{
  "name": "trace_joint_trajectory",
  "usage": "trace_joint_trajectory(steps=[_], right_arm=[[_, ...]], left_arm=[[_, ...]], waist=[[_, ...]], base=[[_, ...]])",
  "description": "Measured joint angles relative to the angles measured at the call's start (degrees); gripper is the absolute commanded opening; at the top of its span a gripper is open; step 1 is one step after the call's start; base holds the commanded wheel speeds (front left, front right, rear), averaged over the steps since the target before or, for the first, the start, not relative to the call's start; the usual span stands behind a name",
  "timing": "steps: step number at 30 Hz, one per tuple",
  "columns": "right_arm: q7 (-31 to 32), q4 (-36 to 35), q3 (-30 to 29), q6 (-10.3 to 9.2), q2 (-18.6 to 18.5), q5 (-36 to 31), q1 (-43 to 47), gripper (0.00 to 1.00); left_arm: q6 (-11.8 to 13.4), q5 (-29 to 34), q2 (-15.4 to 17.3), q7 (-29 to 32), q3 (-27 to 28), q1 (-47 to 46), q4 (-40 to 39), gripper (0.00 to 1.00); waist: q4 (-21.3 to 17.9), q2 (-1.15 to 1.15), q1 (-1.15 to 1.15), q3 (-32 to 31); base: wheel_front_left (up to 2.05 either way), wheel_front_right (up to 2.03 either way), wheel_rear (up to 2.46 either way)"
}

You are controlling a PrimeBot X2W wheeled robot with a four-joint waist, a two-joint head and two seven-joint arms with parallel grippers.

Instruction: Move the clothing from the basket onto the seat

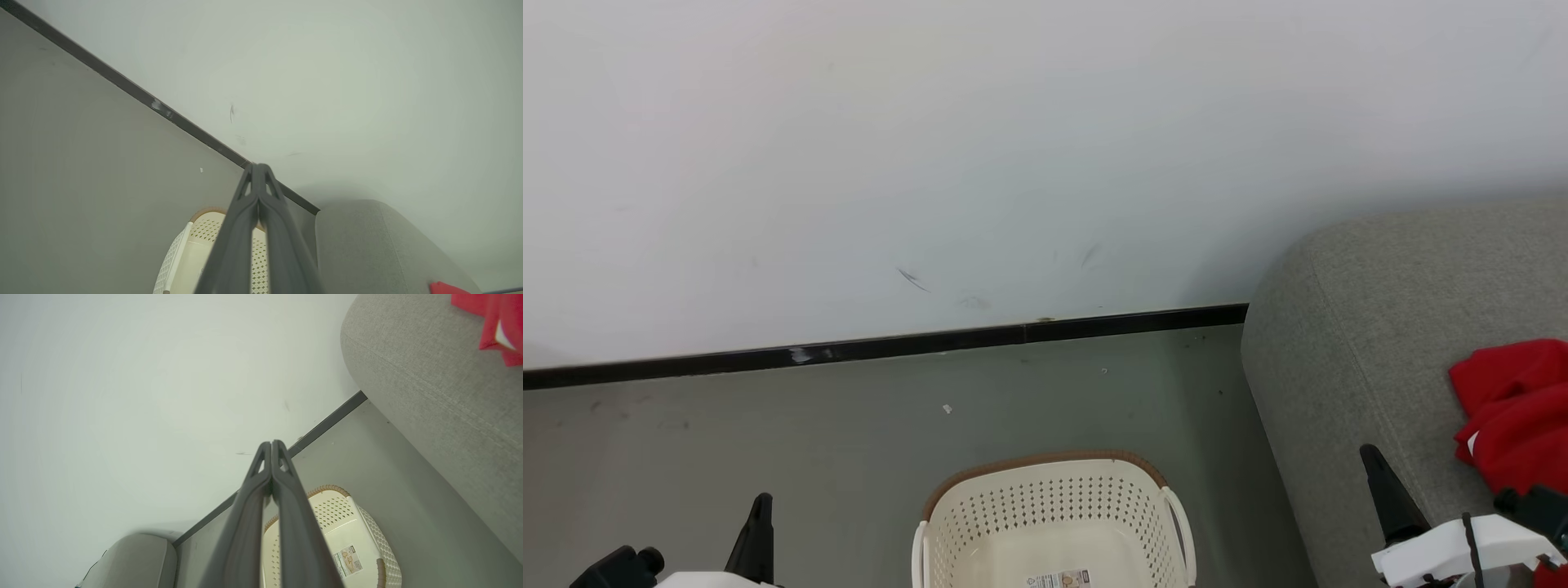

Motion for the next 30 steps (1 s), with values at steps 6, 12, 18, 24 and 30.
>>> trace_joint_trajectory(steps=[6, 12, 18, 24, 30], right_arm=[[0.99, 0.24, -0.23, 0.0, -0.01, 5.69, -0.35, 0.0], [2.08, 0.42, -0.55, 0.0, -0.04, 11.44, -1.31, 0.0], [3.13, 0.79, -1.37, 0.0, -0.05, 17.27, -1.58, 0.0], [4.22, 1.38, -1.77, -0.01, -0.11, 22.92, -2.43, 0.0], [5.19, 1.55, -2.01, -0.01, -0.11, 28.67, -2.47, 0.0]], left_arm=[[-1.02, -4.48, -0.71, 1.22, 0.83, -1.12, 0.52, 0.0], [-1.99, -8.87, -0.86, 2.45, 1.83, -1.32, 0.93, 0.0], [-2.93, -13.23, -1.1, 3.52, 2.69, -2.25, 1.18, 0.0], [-3.96, -17.53, -1.26, 4.5, 3.64, -2.32, 1.41, 0.0], [-4.99, -21.9, -1.64, 5.99, 4.52, -3.48, 1.72, 0.0]], waist=[[0.09, 0.0, -0.25, 0.4], [0.18, 0.0, -0.42, 0.81], [0.27, 0.0, -0.48, 1.16], [0.36, 0.0, -0.5, 1.43], [0.45, 0.0, -0.51, 1.65]], base=[[0.0, 0.0, 0.0], [0.0, 0.0, 0.0], [0.0, 0.0, 0.0], [0.0, 0.0, 0.0], [0.0, 0.0, 0.0]])
